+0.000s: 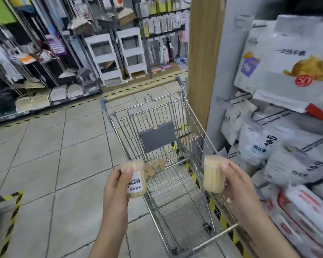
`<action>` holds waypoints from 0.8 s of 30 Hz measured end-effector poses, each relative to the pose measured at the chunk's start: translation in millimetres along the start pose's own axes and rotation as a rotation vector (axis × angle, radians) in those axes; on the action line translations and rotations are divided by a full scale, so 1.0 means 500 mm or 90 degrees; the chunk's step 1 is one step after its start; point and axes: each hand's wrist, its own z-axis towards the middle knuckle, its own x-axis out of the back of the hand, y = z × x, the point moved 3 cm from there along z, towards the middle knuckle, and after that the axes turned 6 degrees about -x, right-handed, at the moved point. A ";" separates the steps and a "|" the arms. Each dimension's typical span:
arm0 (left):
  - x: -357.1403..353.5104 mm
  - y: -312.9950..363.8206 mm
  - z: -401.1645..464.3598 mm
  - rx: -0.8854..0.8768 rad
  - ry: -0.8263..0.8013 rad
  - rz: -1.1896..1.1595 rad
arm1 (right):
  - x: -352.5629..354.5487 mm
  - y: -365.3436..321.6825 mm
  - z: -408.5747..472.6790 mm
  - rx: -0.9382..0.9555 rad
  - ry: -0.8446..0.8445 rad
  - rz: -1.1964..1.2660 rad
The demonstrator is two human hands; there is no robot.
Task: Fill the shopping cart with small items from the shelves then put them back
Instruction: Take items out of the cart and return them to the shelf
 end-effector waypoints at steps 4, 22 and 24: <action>-0.057 0.050 -0.067 0.010 -0.048 -0.019 | 0.073 -0.030 -0.107 -0.003 0.083 0.008; -0.460 0.078 -0.707 0.169 -0.465 -0.081 | 0.599 -0.060 -0.895 0.038 0.568 0.065; -0.507 0.072 -0.816 0.197 -0.546 -0.078 | 0.648 -0.045 -1.012 0.045 0.649 0.074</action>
